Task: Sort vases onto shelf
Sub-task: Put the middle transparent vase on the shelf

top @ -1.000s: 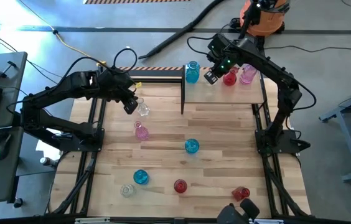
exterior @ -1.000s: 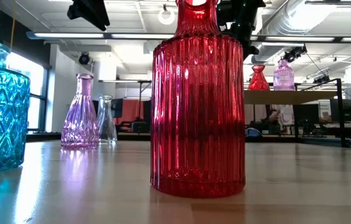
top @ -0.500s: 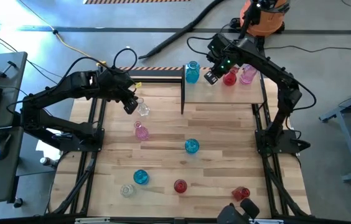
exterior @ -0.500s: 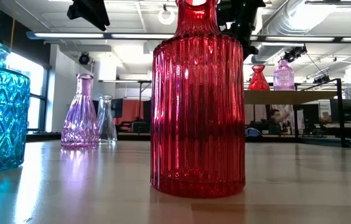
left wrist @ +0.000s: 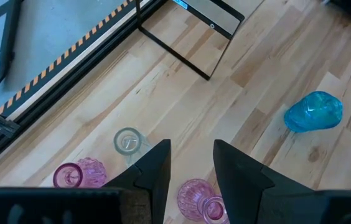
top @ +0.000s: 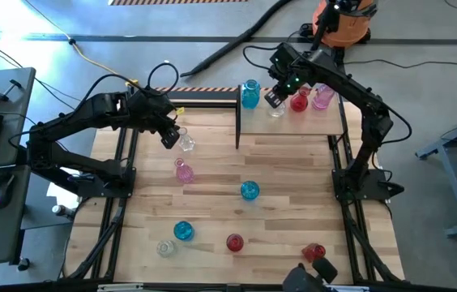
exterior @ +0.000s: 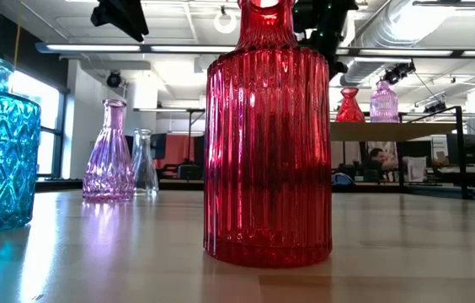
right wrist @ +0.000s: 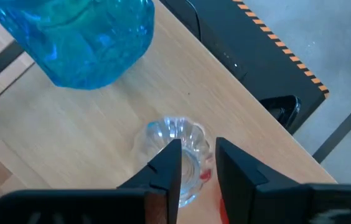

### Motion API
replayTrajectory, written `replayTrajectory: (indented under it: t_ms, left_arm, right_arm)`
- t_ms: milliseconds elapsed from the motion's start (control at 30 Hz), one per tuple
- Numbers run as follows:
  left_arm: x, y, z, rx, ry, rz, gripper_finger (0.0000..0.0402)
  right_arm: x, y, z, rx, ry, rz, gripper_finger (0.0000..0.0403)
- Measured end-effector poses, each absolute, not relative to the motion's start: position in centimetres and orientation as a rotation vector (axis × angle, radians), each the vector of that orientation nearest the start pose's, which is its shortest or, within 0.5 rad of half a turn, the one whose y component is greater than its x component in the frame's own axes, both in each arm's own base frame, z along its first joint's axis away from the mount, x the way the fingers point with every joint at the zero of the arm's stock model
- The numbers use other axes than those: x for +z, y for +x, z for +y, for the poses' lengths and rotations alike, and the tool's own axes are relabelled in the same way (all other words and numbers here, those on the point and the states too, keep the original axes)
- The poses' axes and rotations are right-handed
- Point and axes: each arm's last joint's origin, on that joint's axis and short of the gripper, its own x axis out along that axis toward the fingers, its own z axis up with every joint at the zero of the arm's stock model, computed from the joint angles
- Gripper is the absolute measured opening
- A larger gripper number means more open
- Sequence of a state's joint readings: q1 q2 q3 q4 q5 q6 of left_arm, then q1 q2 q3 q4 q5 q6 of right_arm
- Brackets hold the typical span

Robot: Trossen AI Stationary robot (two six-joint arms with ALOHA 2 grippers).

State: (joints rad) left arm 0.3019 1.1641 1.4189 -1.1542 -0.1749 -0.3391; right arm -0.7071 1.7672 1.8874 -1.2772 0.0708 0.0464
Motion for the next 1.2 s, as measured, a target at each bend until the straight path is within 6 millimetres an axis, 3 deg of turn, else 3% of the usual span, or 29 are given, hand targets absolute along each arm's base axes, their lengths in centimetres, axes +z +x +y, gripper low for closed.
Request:
replayTrajectory:
  t_ms: [333, 700, 1200]
  left_arm:
    - [39.0, 18.7, 6.4, 0.594, -0.368, 0.823, 0.0113]
    - [38.6, 19.4, 6.6, 0.603, -0.375, 0.846, 0.0113]
    - [37.6, 20.7, 6.9, 0.598, -0.382, 0.897, 0.0113]
  right_arm:
    - [37.5, 25.7, -22.2, -0.712, 0.413, 1.130, 0.0078]
    - [35.6, 25.9, -22.4, -0.708, 0.423, 1.181, 0.0079]
    - [35.5, 26.6, -23.3, -0.751, 0.330, 1.134, 0.0079]
